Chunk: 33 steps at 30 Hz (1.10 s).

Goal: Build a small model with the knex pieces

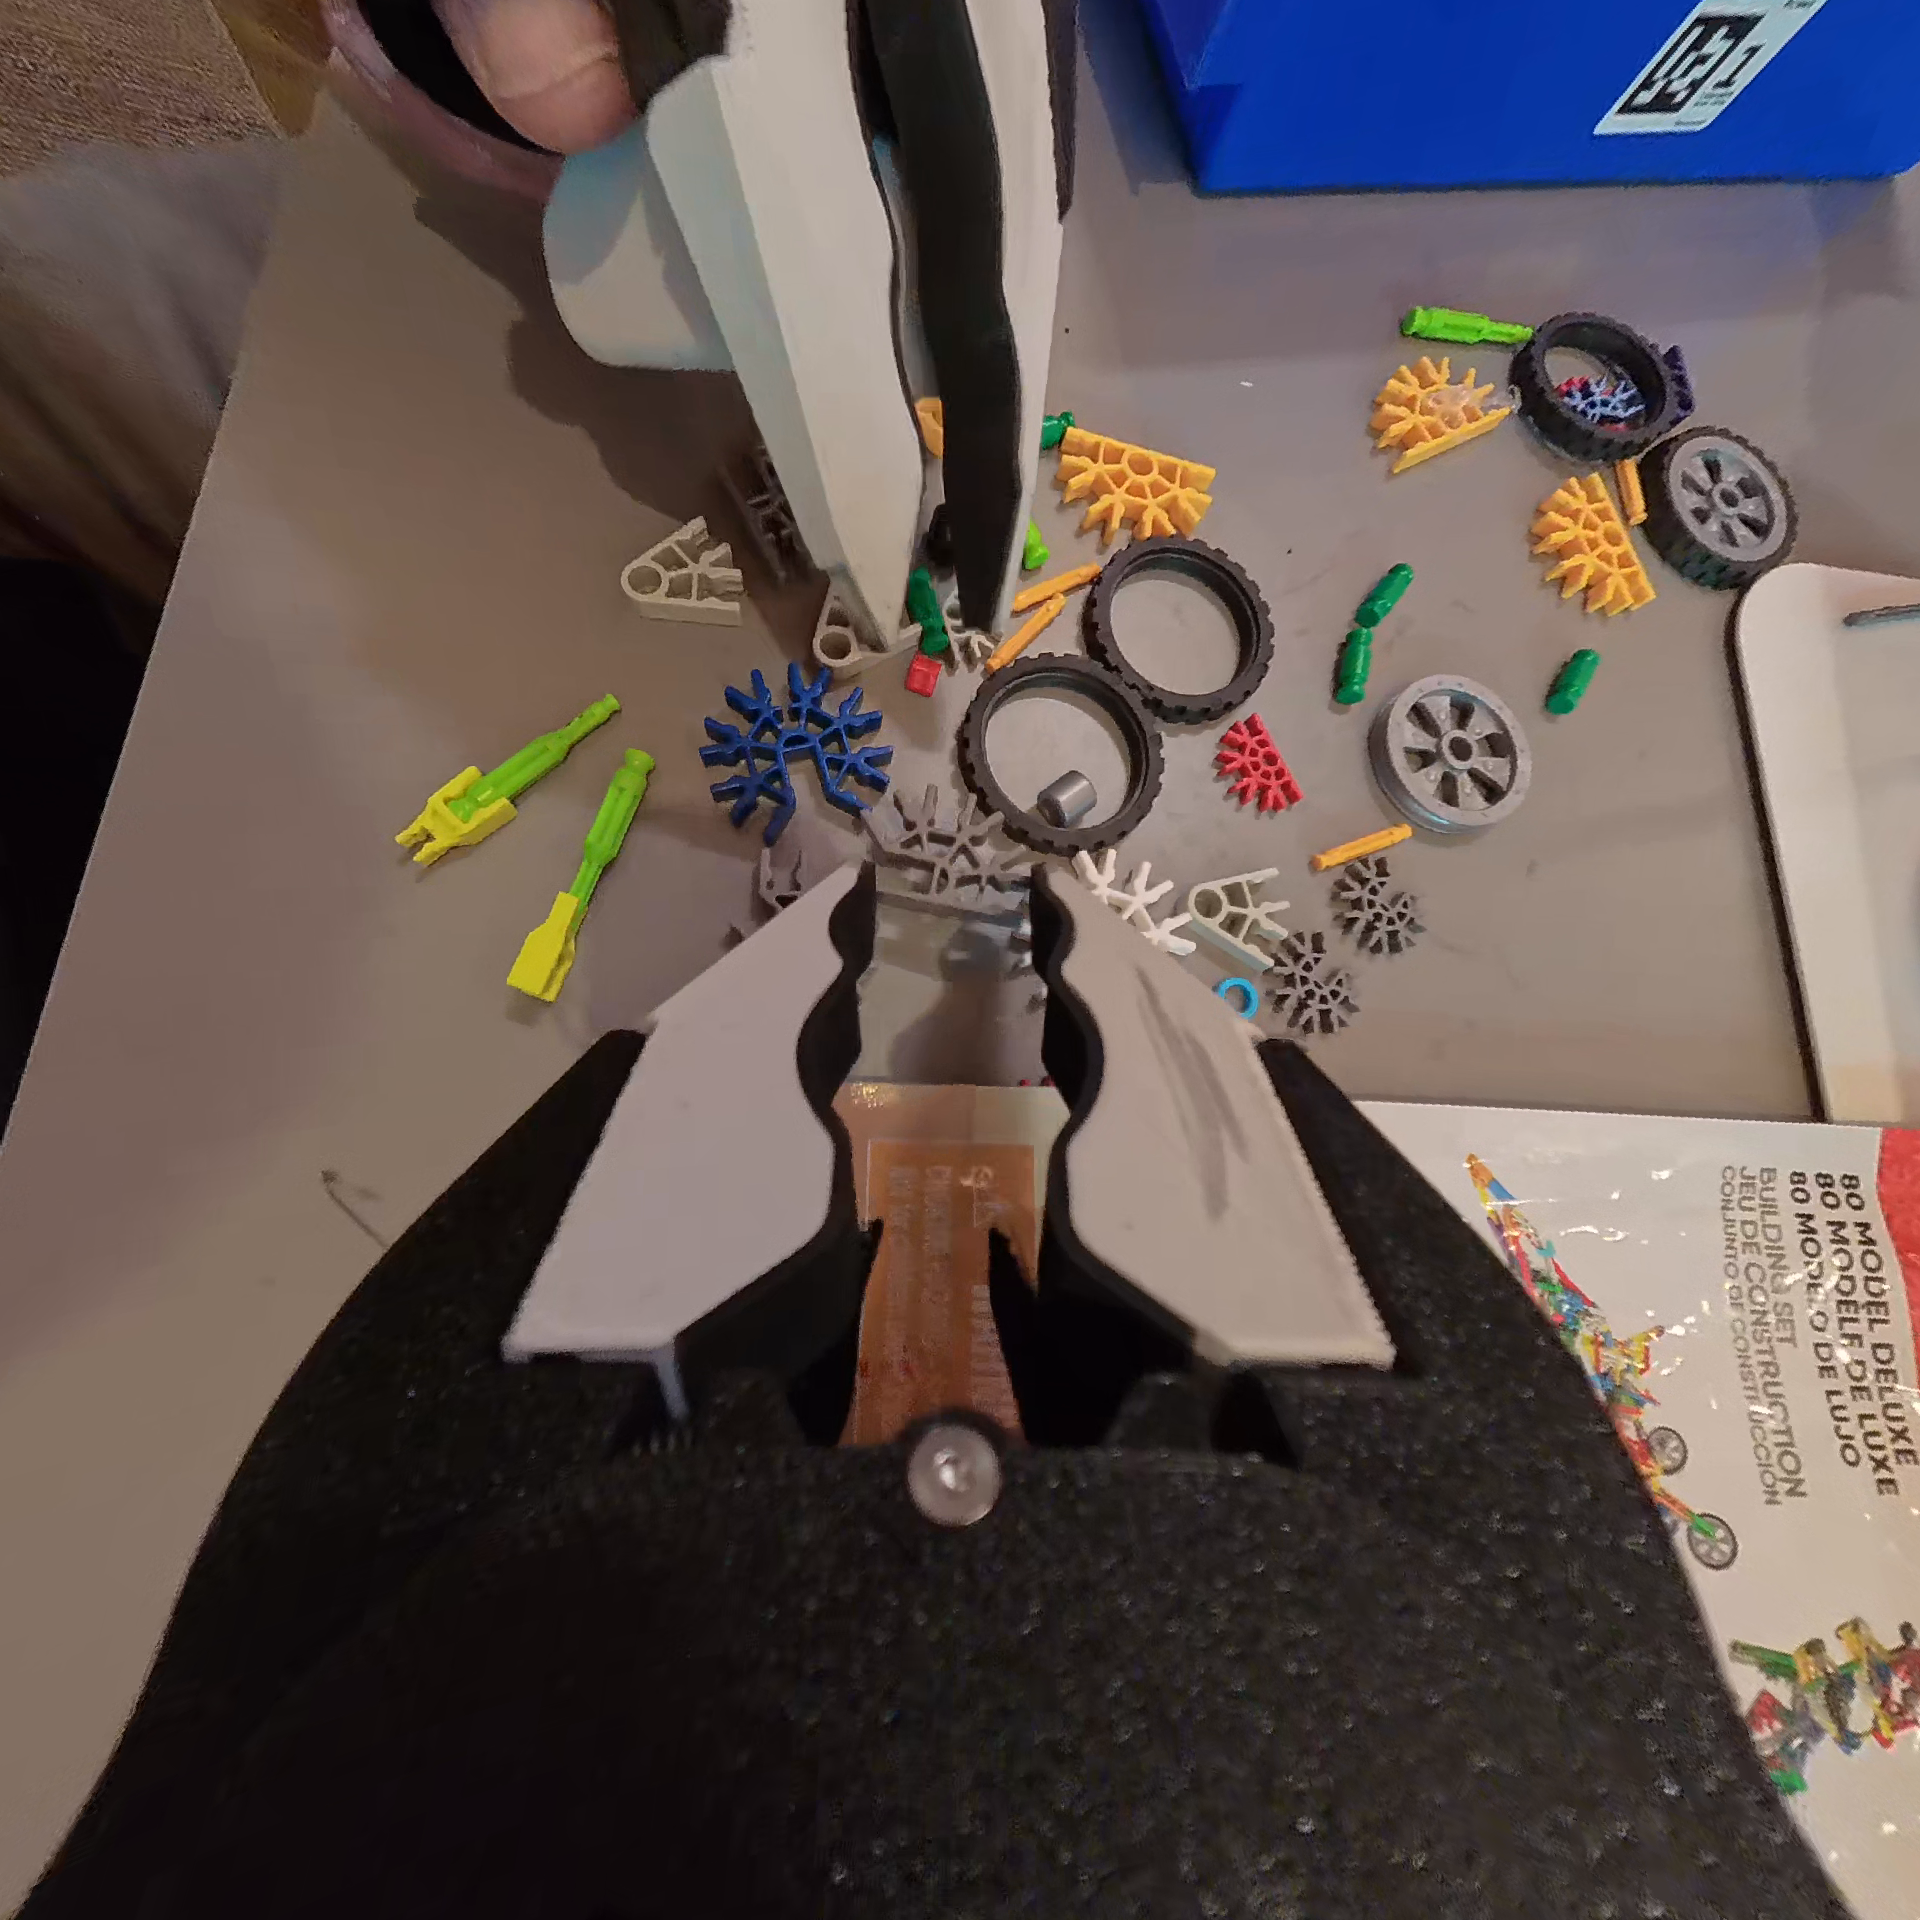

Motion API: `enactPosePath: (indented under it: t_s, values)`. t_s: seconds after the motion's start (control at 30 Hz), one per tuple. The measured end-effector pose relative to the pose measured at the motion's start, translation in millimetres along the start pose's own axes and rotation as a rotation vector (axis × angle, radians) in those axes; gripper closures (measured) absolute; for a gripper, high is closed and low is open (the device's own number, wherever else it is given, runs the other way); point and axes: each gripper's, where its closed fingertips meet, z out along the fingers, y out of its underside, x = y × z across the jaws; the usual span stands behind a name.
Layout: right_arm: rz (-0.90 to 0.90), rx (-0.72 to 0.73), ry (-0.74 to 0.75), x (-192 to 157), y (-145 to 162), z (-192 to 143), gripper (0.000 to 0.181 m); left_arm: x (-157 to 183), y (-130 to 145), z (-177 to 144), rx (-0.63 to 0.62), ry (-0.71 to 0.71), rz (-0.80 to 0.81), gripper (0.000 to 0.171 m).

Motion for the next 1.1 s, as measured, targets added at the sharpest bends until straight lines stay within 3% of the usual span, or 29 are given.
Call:
enactPosePath:
  t_s: [0.5,0.8,0.83,1.1]
  values:
    - [-0.128,0.115,0.048,-1,-23,-23,0.153,8,-13,13,0.020,0.121,-0.078,0.142]
    - [-0.183,0.172,0.048,-4,-31,-32,0.153,23,-17,17,0.040,0.208,-0.101,0.161]
    - [-0.185,0.177,0.047,-5,-31,-32,0.153,24,-17,17,0.043,0.209,-0.099,0.170]
    - [-0.167,0.226,0.038,-4,-37,-37,0.153,28,-20,17,0.099,0.209,-0.106,0.171]
